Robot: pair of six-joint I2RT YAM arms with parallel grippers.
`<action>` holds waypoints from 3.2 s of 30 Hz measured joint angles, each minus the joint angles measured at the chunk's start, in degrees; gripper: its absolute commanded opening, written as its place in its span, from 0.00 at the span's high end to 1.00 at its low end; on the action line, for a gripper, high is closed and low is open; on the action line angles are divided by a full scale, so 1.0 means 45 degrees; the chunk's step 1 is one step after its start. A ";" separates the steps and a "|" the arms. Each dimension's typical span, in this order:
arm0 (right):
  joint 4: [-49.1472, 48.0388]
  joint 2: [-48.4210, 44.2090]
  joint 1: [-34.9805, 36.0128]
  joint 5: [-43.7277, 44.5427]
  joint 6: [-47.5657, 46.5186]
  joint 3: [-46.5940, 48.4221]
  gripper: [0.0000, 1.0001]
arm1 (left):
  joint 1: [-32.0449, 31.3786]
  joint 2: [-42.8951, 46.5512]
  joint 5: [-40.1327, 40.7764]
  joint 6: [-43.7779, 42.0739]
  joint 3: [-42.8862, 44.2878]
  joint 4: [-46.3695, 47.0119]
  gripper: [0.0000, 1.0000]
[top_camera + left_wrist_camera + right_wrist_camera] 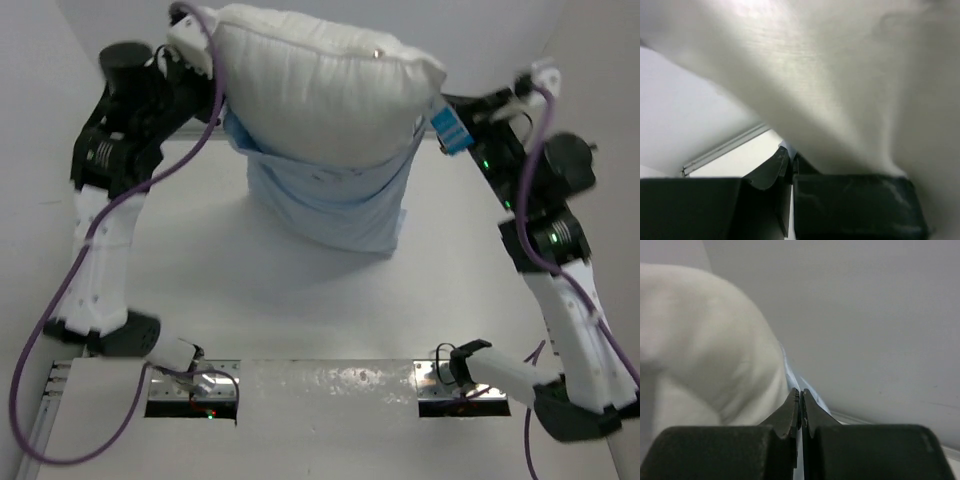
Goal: Put the pillow into the pillowcase
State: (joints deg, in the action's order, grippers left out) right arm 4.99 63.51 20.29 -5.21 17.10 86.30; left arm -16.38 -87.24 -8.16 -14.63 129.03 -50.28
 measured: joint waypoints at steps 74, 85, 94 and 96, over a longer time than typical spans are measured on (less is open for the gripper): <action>-0.1409 -0.0976 0.0107 -0.2395 0.2263 0.0078 1.00 | 0.0165 0.4449 0.3419 -0.1695 -0.0257 0.1491 1.00; 0.0563 0.1248 0.0549 -0.2200 0.1365 -0.2574 1.00 | -0.2103 0.1064 0.2069 0.0204 -0.0967 0.3541 1.00; 0.2531 0.0918 0.0432 0.0223 0.0656 -0.4303 0.89 | -0.9170 -0.2953 0.3682 -0.1141 -0.2356 0.2696 0.13; 0.2817 0.0423 0.0175 0.0860 0.0801 -0.5056 0.87 | -0.9573 -0.3118 0.3211 -0.0962 -0.2356 0.2176 0.00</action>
State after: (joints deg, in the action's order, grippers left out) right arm 17.67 65.41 21.08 -1.34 20.71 63.55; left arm -59.46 -101.27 6.28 -18.96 118.43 -40.49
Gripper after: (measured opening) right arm 0.111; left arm 0.852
